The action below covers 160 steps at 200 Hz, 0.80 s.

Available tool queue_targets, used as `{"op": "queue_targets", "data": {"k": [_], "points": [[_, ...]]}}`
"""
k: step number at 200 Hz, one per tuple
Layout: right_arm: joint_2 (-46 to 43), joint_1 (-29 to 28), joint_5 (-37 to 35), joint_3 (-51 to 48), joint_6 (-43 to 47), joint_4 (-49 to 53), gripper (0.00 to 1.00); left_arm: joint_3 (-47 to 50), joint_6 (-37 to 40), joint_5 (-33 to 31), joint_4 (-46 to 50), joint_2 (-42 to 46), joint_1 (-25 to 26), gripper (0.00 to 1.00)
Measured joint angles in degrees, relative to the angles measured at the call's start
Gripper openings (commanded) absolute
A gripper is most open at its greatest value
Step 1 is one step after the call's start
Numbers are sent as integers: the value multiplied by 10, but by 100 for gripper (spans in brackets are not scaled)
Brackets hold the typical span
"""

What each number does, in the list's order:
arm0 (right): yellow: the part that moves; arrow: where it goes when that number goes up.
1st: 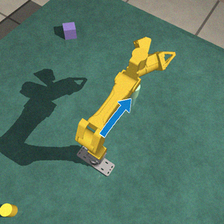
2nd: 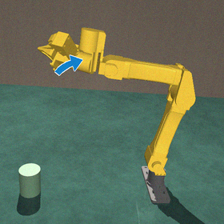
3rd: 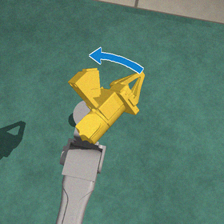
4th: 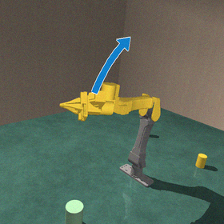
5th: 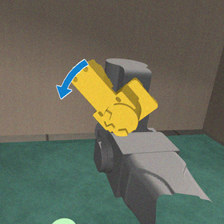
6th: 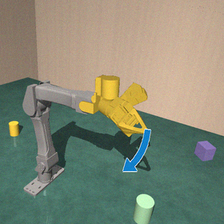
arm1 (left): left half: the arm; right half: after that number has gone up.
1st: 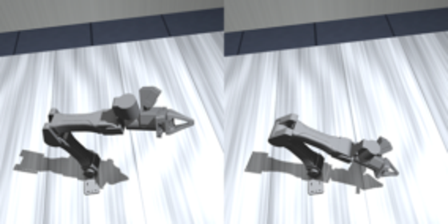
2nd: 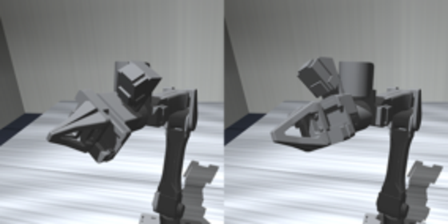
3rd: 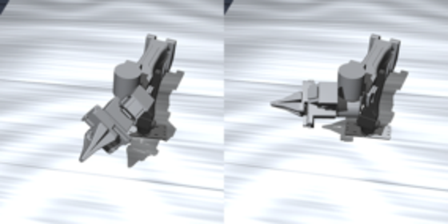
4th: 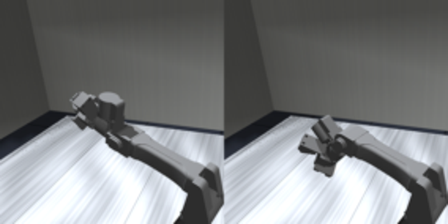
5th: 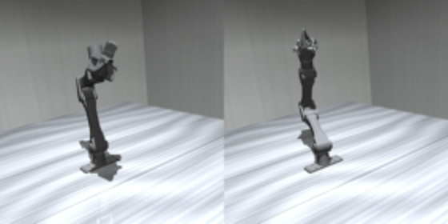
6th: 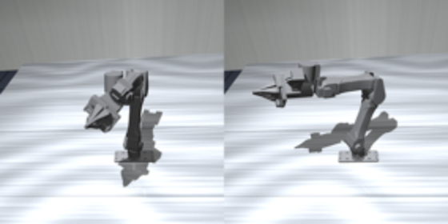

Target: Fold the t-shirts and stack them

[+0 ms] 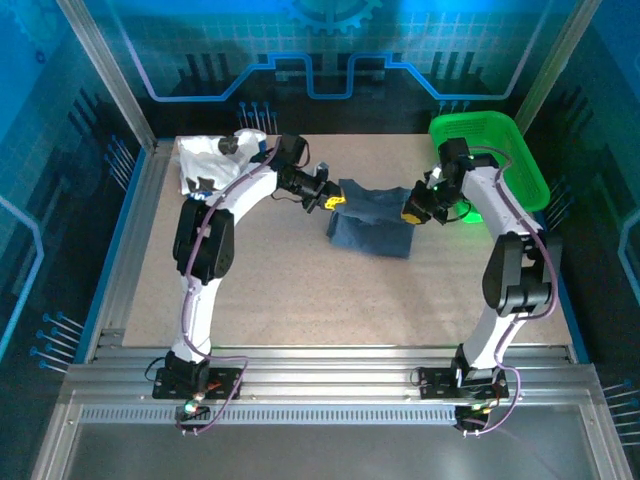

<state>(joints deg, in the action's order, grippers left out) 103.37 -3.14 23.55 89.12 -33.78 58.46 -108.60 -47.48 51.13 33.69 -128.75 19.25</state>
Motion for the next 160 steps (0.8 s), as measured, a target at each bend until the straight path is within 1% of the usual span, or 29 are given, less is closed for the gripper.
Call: {"op": "queue_targets", "data": {"k": [67, 109, 147, 160], "points": [[103, 28, 15, 83, 19, 1, 0, -125, -29, 4, -11, -111, -9, 0], [151, 38, 25, 142, 19, 2, 0, -186, -61, 4, -25, -158, -17, 0], [179, 50, 35, 175, 19, 0, 4, -252, -111, 12, -70, -203, -19, 5], [189, 57, 41, 180, 19, -2, 7, -276, -135, 14, -91, -224, -19, 12]]}}
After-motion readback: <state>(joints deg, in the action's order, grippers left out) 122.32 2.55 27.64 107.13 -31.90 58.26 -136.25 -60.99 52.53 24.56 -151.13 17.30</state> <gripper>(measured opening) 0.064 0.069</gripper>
